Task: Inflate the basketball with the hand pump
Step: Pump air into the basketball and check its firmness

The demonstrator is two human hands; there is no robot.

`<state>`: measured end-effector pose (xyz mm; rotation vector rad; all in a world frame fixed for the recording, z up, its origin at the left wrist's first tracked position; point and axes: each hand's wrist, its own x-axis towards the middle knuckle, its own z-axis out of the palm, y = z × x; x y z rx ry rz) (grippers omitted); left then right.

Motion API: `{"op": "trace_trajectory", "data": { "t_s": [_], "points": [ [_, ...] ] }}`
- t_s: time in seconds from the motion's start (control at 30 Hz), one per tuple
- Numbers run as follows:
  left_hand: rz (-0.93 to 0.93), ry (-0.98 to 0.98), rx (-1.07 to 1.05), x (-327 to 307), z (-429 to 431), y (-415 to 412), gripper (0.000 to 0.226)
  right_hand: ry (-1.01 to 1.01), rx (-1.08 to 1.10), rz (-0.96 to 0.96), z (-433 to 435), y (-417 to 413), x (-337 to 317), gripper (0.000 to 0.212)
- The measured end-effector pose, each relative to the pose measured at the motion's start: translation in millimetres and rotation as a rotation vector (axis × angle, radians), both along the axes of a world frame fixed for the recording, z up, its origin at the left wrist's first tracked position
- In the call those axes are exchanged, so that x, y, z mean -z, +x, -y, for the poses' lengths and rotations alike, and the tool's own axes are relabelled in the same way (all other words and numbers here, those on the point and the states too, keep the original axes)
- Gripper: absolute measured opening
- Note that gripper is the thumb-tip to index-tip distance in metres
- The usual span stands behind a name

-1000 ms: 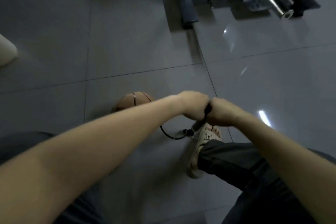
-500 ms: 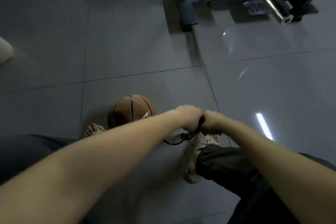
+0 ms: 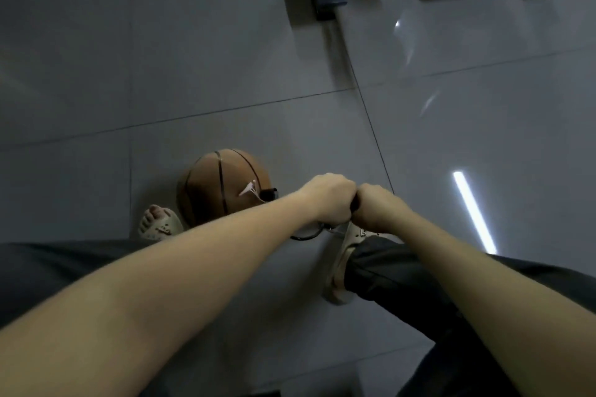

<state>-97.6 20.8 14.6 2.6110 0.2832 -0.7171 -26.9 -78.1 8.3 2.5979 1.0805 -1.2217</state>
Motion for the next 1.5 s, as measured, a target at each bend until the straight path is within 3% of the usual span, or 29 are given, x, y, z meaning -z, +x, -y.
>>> {"op": "trace_trajectory", "data": {
  "t_s": [0.23, 0.47, 0.6, 0.7, 0.83, 0.97, 1.07, 1.17, 1.27, 1.33, 1.5],
  "points": [
    [-0.054, 0.049, 0.018, -5.2, -2.0, 4.9, 0.01, -0.132, -0.106, -0.063, -13.1, 9.7, -10.3, 0.018],
    [0.068, -0.05, 0.06, -145.8, -45.3, 22.4, 0.016, 0.079, -0.007, -0.216, -34.3, 51.3, -150.8, 0.013],
    [0.044, -0.013, 0.022, -94.4, -17.0, 11.8, 0.019, -0.024, 0.002, -0.22, -13.8, 28.7, -104.8, 0.015],
    [0.073, 0.059, 0.008, -36.0, 5.8, -1.7, 0.003, 0.008, 0.018, -0.124, 1.2, 9.3, -34.5, 0.007],
    [0.037, 0.045, 0.002, 10.0, 1.8, -7.0, 0.005, -0.005, 0.009, -0.04, -0.6, 0.5, 11.3, 0.01],
    [-0.016, 0.061, 0.035, 5.4, 3.5, -0.2, 0.003, -0.083, 0.017, -0.037, -5.3, 1.5, 10.5, 0.006],
    [-0.055, 0.066, 0.08, -20.7, 2.4, 5.1, 0.004, -0.185, -0.044, -0.071, -8.3, 8.7, -23.2, 0.015],
    [0.042, 0.015, 0.055, -78.0, -20.1, 13.8, 0.024, -0.066, 0.009, -0.208, -20.3, 33.9, -91.4, 0.014],
    [0.139, -0.003, 0.043, -132.4, -34.2, 23.0, 0.027, 0.047, 0.034, -0.188, -27.3, 51.5, -141.5, 0.005],
    [0.137, 0.004, 0.012, -125.3, -31.5, 22.1, 0.025, 0.043, 0.044, -0.186, -26.1, 46.3, -129.8, 0.004],
    [0.084, 0.107, -0.016, -24.0, 3.3, -7.4, 0.006, 0.026, 0.037, -0.136, -1.0, 6.4, -18.9, 0.015]
  ]
}}
